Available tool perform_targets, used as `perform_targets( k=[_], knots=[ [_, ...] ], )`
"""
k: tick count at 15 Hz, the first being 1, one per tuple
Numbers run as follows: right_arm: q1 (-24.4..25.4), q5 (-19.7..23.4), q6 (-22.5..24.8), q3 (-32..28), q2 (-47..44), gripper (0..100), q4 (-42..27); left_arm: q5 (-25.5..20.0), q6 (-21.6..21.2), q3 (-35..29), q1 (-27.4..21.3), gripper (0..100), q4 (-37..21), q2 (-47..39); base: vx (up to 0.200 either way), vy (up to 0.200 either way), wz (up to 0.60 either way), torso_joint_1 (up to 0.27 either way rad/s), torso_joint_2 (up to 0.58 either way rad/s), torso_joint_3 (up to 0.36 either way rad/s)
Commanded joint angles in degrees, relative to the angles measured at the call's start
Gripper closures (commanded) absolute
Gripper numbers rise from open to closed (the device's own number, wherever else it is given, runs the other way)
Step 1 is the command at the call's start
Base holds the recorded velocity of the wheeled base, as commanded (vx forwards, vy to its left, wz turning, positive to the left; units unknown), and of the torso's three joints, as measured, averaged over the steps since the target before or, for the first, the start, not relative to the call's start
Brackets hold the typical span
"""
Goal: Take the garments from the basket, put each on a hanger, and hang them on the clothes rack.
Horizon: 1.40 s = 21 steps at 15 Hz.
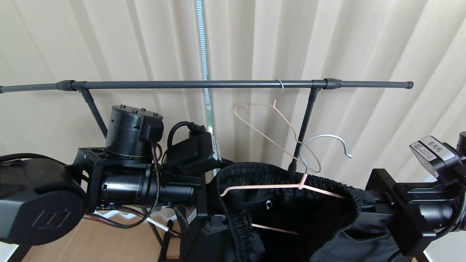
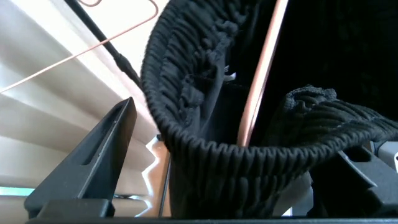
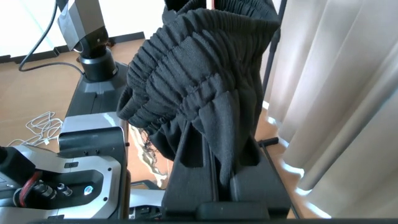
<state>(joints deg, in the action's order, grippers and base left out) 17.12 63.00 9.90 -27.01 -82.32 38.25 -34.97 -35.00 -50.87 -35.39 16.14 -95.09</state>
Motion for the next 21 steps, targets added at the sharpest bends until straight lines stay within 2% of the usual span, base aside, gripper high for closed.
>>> perform_targets(
  k=[1, 2, 5, 13, 14, 16, 19, 21],
  knots=[
    [0.2, 0.0, -0.1, -0.1, -0.4, 100, 0.1, 0.0, 0.0, 0.1, -0.6, 0, -0.1, -0.1, 0.0, 0.0, 0.0, 0.0, 0.0, 0.0],
    [0.2, 0.0, -0.1, -0.1, -0.4, 100, 0.1, 0.0, 0.0, 0.2, -0.6, 100, -0.1, -0.1, 0.0, 0.0, 0.0, 0.0, 0.0, 0.0],
    [0.1, 0.1, -0.1, -0.1, -0.3, 100, 0.1, 2.7, -0.1, 0.5, -0.6, 100, -0.1, 0.0, 0.0, 0.0, 0.0, 0.0, 0.0, 0.0],
    [-0.3, -0.8, 0.0, -1.0, -1.3, 100, 0.0, 3.3, 0.0, 0.6, -0.5, 100, -0.1, 1.7, 0.0, 0.0, 0.0, 0.0, 0.0, 0.0],
    [-0.3, -0.9, 0.1, -0.9, -1.3, 0, 0.0, 3.7, 0.0, 0.6, -0.4, 100, -0.1, 1.9, 0.0, 0.0, 0.0, 0.0, 0.0, 0.0],
    [-1.0, -1.0, 0.5, -0.6, -1.0, 0, 0.1, 5.1, 0.0, 1.2, -0.3, 100, 0.0, 2.8, 0.0, 0.0, 0.0, 0.0, 0.0, 0.0],
    [-4.3, -1.0, 6.7, -0.3, -1.1, 0, 0.0, 6.1, 0.2, 2.5, 1.6, 100, 0.0, 5.1, 0.0, 0.0, 0.0, 0.0, 0.0, 0.0],
    [-5.3, -1.0, 7.0, -0.5, -0.9, 0, 0.0, 6.1, 0.3, 2.9, 2.5, 100, -0.1, 6.4, 0.0, 0.0, 0.0, 0.0, 0.0, 0.0]
  ],
)
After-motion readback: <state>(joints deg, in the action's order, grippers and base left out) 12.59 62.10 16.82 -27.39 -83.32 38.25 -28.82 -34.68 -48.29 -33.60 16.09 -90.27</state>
